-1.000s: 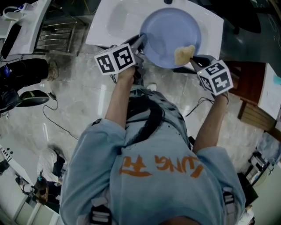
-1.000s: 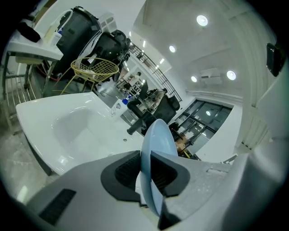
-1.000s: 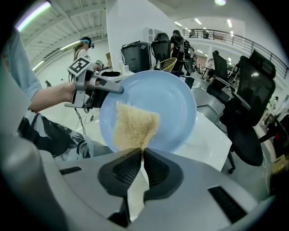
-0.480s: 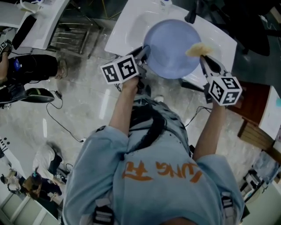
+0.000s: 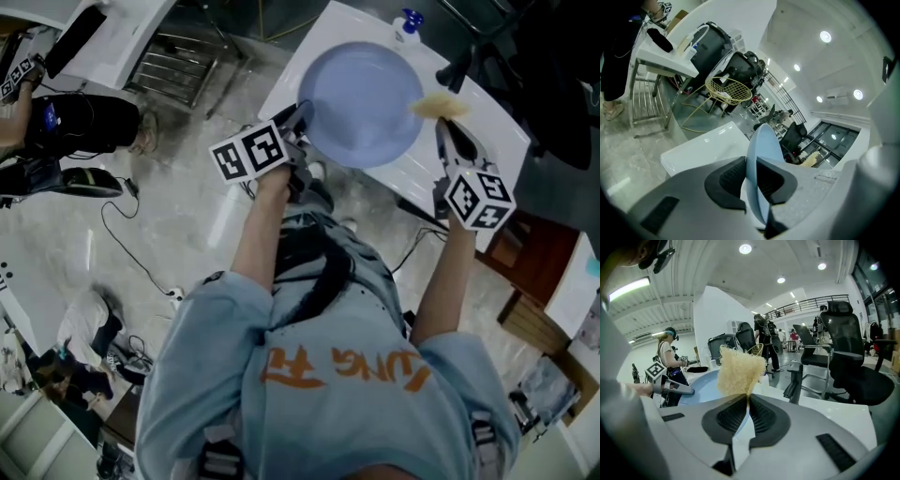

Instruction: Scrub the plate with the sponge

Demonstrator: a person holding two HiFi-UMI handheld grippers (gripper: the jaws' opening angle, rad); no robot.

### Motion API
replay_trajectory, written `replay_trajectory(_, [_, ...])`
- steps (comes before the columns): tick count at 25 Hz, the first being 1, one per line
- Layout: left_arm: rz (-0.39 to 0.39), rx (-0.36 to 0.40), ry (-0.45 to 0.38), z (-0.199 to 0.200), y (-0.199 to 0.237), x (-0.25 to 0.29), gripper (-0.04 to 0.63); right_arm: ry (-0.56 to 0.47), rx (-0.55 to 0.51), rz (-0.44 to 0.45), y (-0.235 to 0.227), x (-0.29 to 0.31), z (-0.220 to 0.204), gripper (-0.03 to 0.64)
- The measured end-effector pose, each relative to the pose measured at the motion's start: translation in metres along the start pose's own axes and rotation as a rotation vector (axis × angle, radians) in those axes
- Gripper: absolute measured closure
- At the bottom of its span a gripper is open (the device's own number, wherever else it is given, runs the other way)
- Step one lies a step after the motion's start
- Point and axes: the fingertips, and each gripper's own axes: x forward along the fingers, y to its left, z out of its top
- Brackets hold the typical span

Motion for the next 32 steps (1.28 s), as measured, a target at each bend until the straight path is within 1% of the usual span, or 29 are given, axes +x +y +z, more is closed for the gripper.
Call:
replay_trajectory(7, [0.040,-0.020,-0.014,0.045,0.045,0.009,0.551,-0.027,0.033,-0.013,0.012,0.058,0.011,0.597])
replay_trajectory(11, [0.043,-0.034,-0.008,0.074,0.059,0.026,0.551,-0.039,0.046,-0.039,0.011,0.083,0.022,0.597])
replay_trajectory(14, [0.046,-0.054,0.010,0.087,0.076,0.045,0.551,-0.026,0.062,-0.066,0.004,0.101,0.023,0.597])
replay_trajectory(18, [0.061,-0.077,0.014,0.107,0.108,0.075,0.551,-0.001,0.047,-0.039,0.005,0.135,0.016,0.597])
replay_trajectory(20, [0.062,-0.082,0.018,0.114,0.116,0.088,0.551,0.021,0.039,-0.034,0.004,0.142,0.012,0.597])
replay_trajectory(24, [0.056,-0.083,0.037,0.126,0.123,0.115,0.551,0.056,0.037,-0.053,-0.004,0.149,0.009,0.597])
replay_trajectory(29, [0.051,-0.076,0.070,0.145,0.127,0.144,0.551,0.066,0.020,-0.082,-0.011,0.152,0.017,0.597])
replay_trajectory(32, [0.055,-0.092,0.103,0.149,0.131,0.162,0.551,0.070,0.014,-0.102,-0.017,0.151,0.020,0.597])
